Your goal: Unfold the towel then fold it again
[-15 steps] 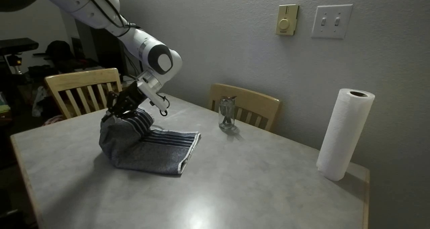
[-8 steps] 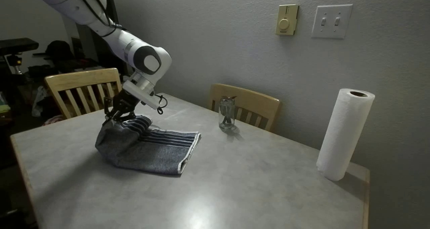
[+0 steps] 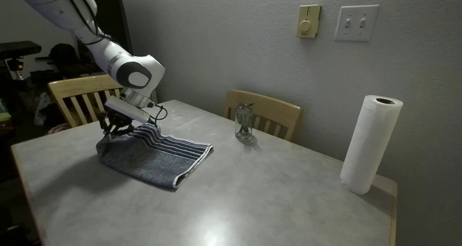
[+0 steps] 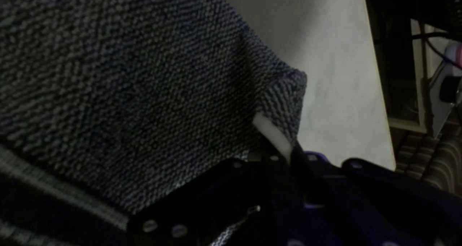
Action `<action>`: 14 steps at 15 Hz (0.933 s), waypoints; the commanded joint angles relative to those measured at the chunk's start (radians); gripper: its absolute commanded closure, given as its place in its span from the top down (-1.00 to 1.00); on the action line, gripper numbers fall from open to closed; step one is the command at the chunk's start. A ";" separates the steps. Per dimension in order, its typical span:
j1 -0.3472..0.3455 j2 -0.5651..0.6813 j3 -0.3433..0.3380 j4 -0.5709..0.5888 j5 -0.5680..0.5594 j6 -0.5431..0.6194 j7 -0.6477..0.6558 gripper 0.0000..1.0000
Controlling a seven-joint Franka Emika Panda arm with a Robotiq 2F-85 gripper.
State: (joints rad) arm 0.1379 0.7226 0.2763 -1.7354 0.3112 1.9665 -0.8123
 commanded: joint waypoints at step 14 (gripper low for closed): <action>-0.027 -0.136 0.006 -0.132 -0.071 0.141 0.164 1.00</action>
State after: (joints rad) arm 0.1344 0.6669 0.2943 -1.7906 0.2598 2.0694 -0.6718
